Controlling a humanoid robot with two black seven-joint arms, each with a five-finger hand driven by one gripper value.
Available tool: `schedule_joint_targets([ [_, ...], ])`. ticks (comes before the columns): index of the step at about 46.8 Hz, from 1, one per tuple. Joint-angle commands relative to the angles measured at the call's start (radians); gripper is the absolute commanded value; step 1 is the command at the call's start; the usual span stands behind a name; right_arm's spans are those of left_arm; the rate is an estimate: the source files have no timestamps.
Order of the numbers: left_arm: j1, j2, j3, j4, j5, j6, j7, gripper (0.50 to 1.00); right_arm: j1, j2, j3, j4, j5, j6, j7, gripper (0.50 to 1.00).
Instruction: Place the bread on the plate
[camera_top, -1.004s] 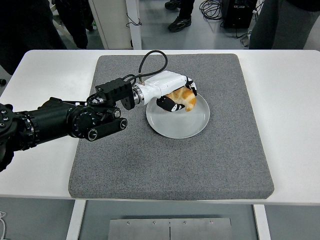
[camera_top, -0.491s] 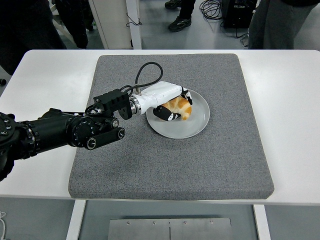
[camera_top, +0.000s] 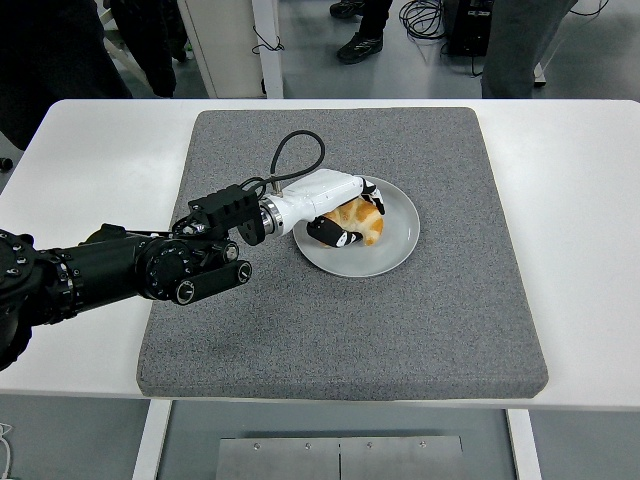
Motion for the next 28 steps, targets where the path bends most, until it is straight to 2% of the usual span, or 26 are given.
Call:
schedule_joint_targets([
  [1,0.001,0.000,-0.001,-0.001,0.000,0.001,0.000,0.500,0.000,0.000,0.000,0.002,0.000,0.000,0.000,1.000],
  [20,0.007,-0.003,-0.004,0.001,-0.006,0.001,0.000,0.500,0.000,0.000,0.000,0.002,0.000,0.000,0.000,1.000],
  [28,0.006,-0.003,-0.004,0.001,-0.008,0.001,0.000,0.578,0.000,0.000,0.000,0.002,0.000,0.001,-0.002,1.000],
])
